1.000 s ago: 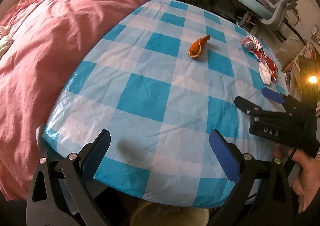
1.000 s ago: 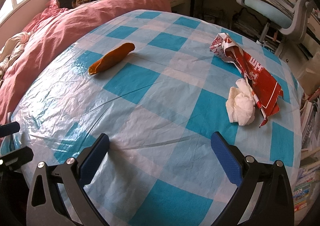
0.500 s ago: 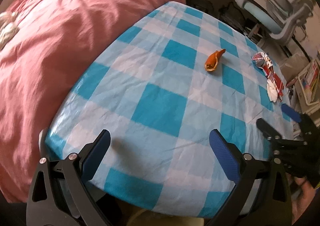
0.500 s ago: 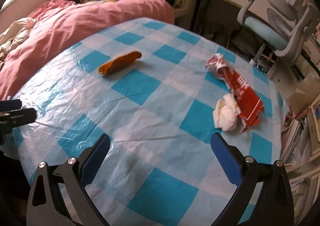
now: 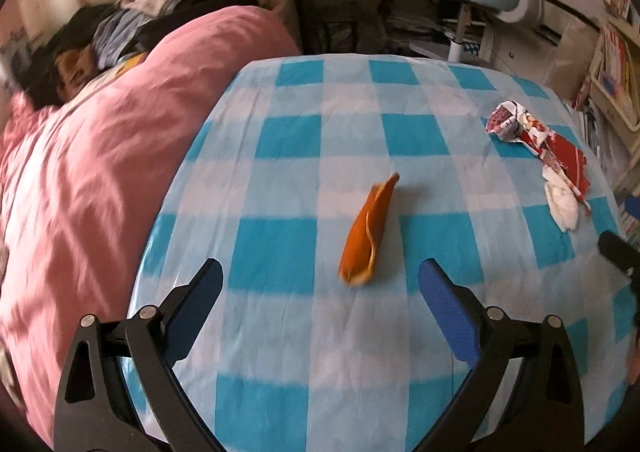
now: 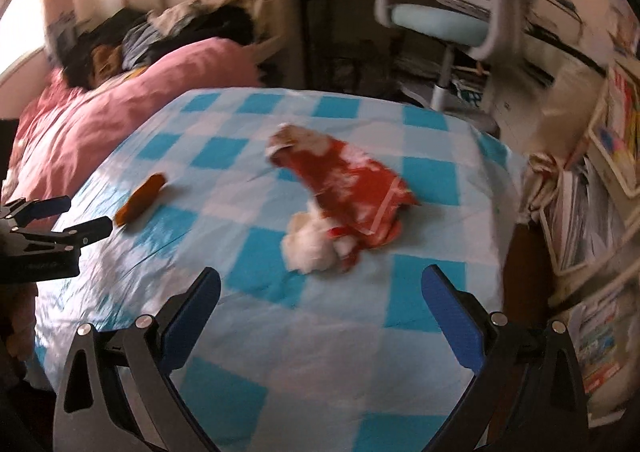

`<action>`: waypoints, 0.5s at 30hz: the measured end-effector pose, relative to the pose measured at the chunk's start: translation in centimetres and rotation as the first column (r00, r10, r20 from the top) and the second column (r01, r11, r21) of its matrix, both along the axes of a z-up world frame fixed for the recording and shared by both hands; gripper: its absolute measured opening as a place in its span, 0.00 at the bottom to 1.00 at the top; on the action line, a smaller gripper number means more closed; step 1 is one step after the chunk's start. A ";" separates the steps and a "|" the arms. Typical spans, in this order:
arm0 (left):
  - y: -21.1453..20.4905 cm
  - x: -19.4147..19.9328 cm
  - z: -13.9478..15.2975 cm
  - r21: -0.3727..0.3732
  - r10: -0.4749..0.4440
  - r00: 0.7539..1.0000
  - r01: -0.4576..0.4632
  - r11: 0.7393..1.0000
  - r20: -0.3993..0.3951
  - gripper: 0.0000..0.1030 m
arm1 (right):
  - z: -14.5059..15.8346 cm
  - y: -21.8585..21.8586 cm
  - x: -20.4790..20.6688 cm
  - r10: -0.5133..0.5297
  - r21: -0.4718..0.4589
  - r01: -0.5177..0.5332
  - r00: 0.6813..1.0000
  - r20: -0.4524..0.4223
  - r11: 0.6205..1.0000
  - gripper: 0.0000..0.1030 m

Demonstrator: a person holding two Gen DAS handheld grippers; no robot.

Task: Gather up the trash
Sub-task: 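Grasp the orange piece with the left tool while the right tool approaches the red wrapper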

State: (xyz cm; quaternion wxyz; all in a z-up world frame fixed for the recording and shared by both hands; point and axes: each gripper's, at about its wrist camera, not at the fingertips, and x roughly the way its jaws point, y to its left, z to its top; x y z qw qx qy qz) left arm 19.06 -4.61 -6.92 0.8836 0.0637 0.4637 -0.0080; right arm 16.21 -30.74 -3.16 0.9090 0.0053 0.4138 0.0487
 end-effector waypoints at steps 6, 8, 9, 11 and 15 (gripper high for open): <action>-1.5 2.1 -1.3 -0.020 -0.068 0.996 0.067 0.998 -0.063 0.43 | -0.6 -1.1 2.4 -0.018 -0.006 0.018 1.000 -0.008 1.000 0.93; -1.8 2.3 -1.9 -0.040 -0.085 0.992 0.082 0.996 -0.093 0.19 | -0.7 -0.5 3.0 -0.003 -0.036 0.003 1.000 0.010 0.999 0.93; -1.8 2.2 -1.8 -0.055 -0.087 0.992 0.082 0.995 -0.091 0.17 | -0.7 0.1 3.3 0.014 -0.063 -0.013 1.000 0.025 0.998 0.93; -1.9 2.0 -1.4 -0.092 -0.105 0.990 0.096 0.991 -0.094 0.17 | -1.1 1.1 4.2 0.040 -0.110 -0.035 0.998 0.038 0.993 0.92; -1.8 1.4 -0.2 -0.153 -0.119 0.990 0.106 0.983 -0.078 0.17 | -1.8 1.2 6.1 0.050 -0.083 -0.048 0.998 0.028 0.995 0.77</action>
